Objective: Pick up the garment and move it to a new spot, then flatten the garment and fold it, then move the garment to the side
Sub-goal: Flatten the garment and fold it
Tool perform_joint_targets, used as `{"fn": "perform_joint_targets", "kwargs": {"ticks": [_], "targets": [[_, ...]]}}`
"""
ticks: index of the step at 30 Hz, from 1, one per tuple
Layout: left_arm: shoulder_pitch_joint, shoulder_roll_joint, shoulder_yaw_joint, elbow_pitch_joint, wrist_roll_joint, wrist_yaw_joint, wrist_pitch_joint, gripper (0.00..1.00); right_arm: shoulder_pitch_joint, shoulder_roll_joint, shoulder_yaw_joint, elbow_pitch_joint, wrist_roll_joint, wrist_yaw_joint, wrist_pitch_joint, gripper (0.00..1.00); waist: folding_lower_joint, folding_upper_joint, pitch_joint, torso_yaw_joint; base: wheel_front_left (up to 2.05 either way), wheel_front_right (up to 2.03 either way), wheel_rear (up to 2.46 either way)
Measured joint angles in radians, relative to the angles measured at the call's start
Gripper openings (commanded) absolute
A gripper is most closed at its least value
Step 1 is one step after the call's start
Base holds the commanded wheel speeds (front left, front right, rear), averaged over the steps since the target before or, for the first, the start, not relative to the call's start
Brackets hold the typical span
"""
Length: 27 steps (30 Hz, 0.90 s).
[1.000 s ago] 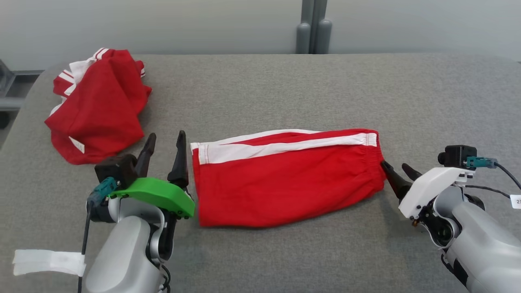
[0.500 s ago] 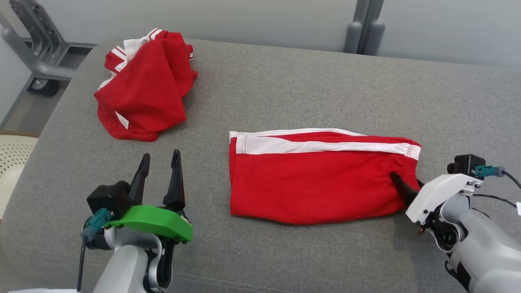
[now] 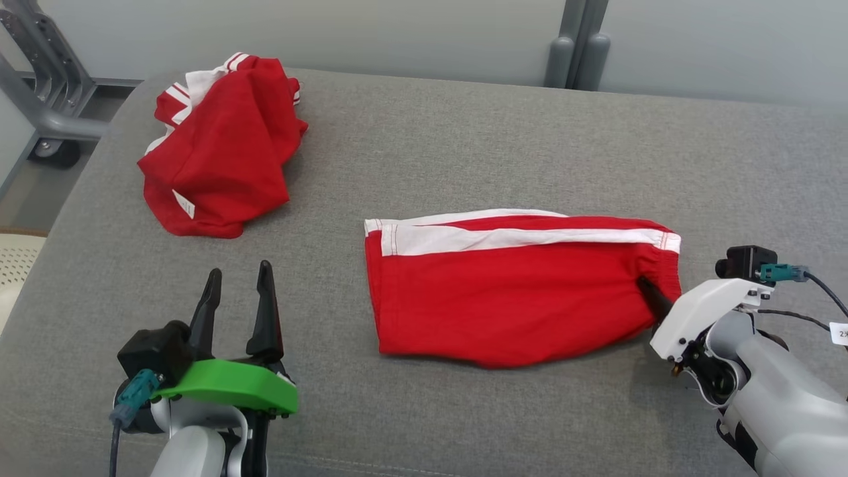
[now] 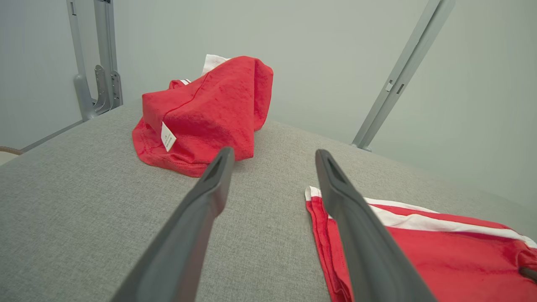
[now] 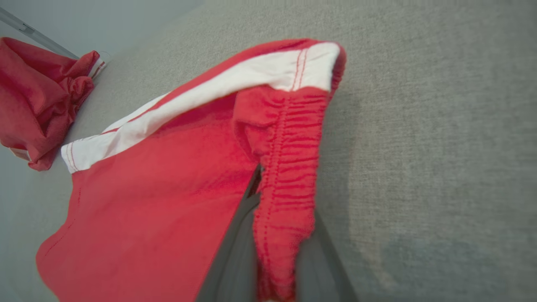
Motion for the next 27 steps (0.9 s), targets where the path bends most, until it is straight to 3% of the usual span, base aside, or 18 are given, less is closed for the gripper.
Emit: {"fn": "perform_joint_targets", "kwargs": {"ticks": [13, 20, 27], "targets": [[0.060, 0.002, 0.002, -0.061, -0.001, 0.004, 0.000, 1.00, -0.044, -0.112, 0.014, -0.002, -0.048, 0.008, -0.007, 0.00, 0.0000, 0.0000, -0.018, -0.095, 0.00, 0.00, 0.00], [0.066, 0.004, -0.025, -0.066, -0.012, 0.004, 0.000, 1.00, -0.080, -0.083, 0.081, -0.071, -0.086, 0.009, -0.007, 0.00, 0.0000, 0.0000, -0.037, -0.130, 0.00, 0.00, 0.00], [0.068, 0.005, -0.061, -0.074, -0.034, 0.004, 0.000, 1.00, -0.080, -0.032, 0.183, -0.168, -0.118, 0.009, 0.013, 0.00, 0.0000, 0.0000, -0.063, -0.122, 0.00, 0.00, 0.00]]}}
